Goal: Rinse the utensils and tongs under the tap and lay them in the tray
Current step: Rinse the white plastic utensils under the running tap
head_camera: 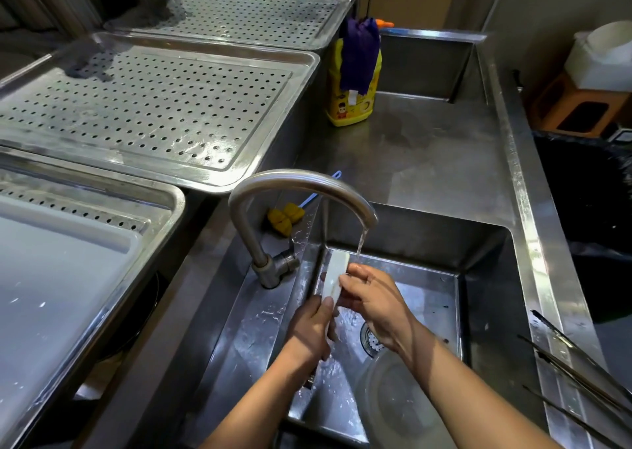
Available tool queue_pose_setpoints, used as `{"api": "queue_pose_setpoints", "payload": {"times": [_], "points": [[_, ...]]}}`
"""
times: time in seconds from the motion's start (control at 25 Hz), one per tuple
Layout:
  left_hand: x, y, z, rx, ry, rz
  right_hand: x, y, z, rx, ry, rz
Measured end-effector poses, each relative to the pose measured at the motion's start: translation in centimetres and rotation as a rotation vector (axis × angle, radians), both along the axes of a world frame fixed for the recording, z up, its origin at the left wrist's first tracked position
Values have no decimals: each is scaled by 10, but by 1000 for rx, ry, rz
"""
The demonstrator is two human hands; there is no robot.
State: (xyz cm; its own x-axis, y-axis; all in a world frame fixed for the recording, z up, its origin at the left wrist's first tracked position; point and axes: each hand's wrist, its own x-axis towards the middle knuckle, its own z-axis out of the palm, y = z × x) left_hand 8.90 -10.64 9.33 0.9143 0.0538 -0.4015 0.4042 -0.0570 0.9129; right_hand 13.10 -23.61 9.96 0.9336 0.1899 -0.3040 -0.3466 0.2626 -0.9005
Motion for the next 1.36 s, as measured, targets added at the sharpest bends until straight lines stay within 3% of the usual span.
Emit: {"api": "queue_pose_setpoints", "payload": {"times": [0.08, 0.16, 0.32, 0.4, 0.48, 0.64, 0.76, 0.92, 1.04, 1.24, 1.36], "points": [[0, -3, 1, -194, 97, 19, -3, 0, -3, -88, -25, -21], [-1, -7, 3, -261, 145, 11, -2, -2, -3, -155, -34, -8], [-1, -11, 14, -383, 206, -34, 5, -8, 1, -112, 46, -113], [1, -8, 18, -440, 220, -67, 0, -11, 0, -62, 4, -51], [0, -3, 19, -467, 236, -116, 0, -15, 2, -67, 6, 3], [-2, -4, 16, -473, 229, -151, 7, -15, 4, -83, 66, -102], [0, -2, 13, -448, 197, -142, 1, -9, 6, -64, 24, 5], [4, -4, 15, -614, 265, -167, 13, -7, 10, -79, 114, -162], [13, -7, 19, -696, 264, -99, 0, 1, 4, -94, 30, -55], [18, -11, 17, -655, 287, -112, 27, -1, 13, -186, 197, -154], [20, -8, 16, -575, 263, -95, 25, 2, 14, -127, 110, -89]]}}
